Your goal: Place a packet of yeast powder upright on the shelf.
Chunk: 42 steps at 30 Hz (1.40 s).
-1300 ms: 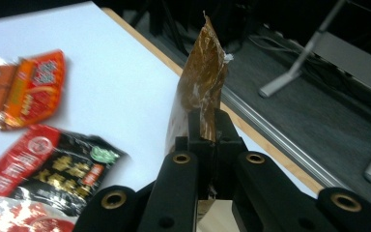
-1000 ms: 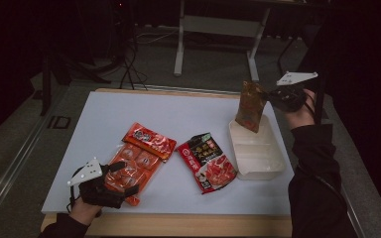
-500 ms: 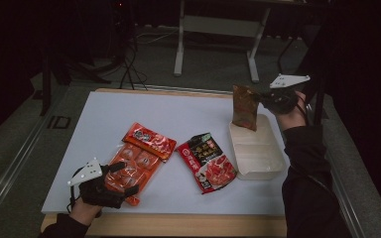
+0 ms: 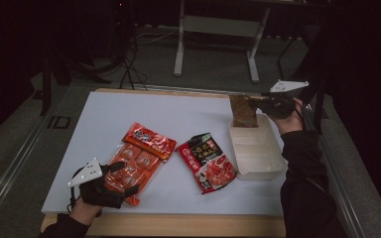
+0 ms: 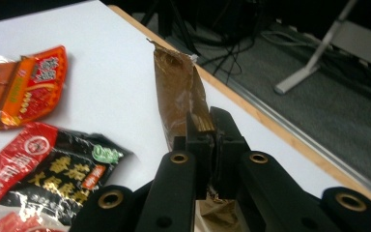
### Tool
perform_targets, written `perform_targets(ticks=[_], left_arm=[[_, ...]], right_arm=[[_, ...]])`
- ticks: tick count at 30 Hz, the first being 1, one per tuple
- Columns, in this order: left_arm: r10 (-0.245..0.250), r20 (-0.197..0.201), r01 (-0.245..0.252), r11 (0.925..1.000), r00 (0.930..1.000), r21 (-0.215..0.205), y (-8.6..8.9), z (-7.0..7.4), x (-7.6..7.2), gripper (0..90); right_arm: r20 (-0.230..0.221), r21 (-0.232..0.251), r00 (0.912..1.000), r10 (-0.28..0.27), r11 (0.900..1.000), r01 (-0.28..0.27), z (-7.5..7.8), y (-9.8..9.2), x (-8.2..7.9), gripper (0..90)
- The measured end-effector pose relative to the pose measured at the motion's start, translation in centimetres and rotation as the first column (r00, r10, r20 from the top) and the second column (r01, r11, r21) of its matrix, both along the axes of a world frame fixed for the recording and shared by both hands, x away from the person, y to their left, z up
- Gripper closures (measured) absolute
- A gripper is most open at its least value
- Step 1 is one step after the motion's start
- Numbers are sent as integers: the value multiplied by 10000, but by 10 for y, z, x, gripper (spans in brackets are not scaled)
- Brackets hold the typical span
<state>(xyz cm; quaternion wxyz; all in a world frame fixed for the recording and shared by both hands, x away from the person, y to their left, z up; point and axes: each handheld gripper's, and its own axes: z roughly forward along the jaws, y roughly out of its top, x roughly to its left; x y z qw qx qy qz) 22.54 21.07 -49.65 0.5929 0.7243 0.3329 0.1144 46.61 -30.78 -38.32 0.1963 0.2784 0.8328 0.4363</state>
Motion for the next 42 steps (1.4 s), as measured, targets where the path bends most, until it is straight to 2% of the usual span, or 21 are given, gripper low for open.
perform_targets(ticks=[2, 4, 5, 8, 10, 12, 13, 17, 18, 20, 22, 26, 28, 30, 33, 36, 38, 39, 42], left_arm=[[-32, -56, 32, 10000, 10000, -36, 0, 0, 1, 15], [-34, -51, 34, 10000, 10000, -21, -1, -1, 0, 15], [-35, -46, 34, 10000, 10000, -23, -1, -1, 0, 15], [-39, -9, 39, 10000, 10000, -24, -2, -1, 1, 15], [-70, 56, 70, 10000, 10000, -45, -2, -1, 1, 16], [-97, 234, 98, 9999, 9997, -31, -1, -2, 1, 16], [-121, 206, 121, 9999, 9997, -35, -1, -2, 2, 16], [-196, 359, 199, 9998, 9992, -75, -1, -2, 2, 16], [-224, 385, 227, 9997, 9990, -76, -2, -2, 2, 17], [-187, 525, 193, 9997, 9984, -113, -2, -1, 1, 18], [-187, 525, 193, 9997, 9984, -113, -2, -1, 1, 18], [-301, 159, 307, 9989, 9994, -349, -2, 0, 3, 18], [-428, -29, 427, 9990, 9991, -95, -3, 2, 3, 21], [-138, -58, 140, 9995, 9999, 277, -4, 3, 2, 36], [77, -183, -74, 9998, 9998, 185, -3, 5, 2, 36], [263, -146, -260, 9994, 9995, 248, -2, 8, 2, 35], [404, -102, -400, 9987, 9991, 318, -2, 9, 2, 36], [404, -102, -400, 9987, 9991, 318, -2, 9, 2, 36], [472, 50, -473, 9982, 9989, 366, -4, 12, 1, 36]], right_arm=[[-268, 127, 9994, -235, 9996, 239, -7, -3, 2, 882], [-464, -48, 9980, -423, 9991, 421, -14, -7, 3, 885], [-516, 41, 9971, -560, 9984, 563, -18, -9, 4, 885], [-709, 139, 9917, -1074, 9940, 1086, -19, -17, 4, 873], [-779, 102, 9885, -1293, 9914, 1304, -16, -19, 3, 802], [-616, 107, 9874, -1458, 9891, 1467, -12, -20, 0, 688], [-522, 124, 9868, -1532, 9880, 1540, -9, -20, -2, 688], [-353, 345, 9862, -1616, 9861, 1628, 0, -21, -9, 633], [-438, 484, 9851, -1660, 9846, 1681, 1, -22, -10, 629], [-488, 499, 9828, -1781, 9823, 1805, 4, -21, -14, 589], [-530, 542, 9830, -1759, 9824, 1787, 6, -20, -16, 589], [-521, 649, 9850, -1647, 9837, 1679, 14, -13, -26, 534], [-441, 791, 9863, -1587, 9837, 1618, 17, -11, -31, 520], [-347, 987, 9876, -1529, 9829, 1557, 20, -9, -37, 504], [-227, 1101, 9897, -1411, 9836, 1428, 22, -5, -45, 464], [-92, 1196, 9892, -1464, 9820, 1464, 25, -3, -56, 397], [7, 1538, 9880, -1546, 9762, 1527, 27, -3, -64, 331], [7, 1538, 9880, -1546, 9762, 1527, 27, -3, -64, 331], [-81, 1846, 9841, -1776, 9669, 1760, 26, 0, -78, 204]])
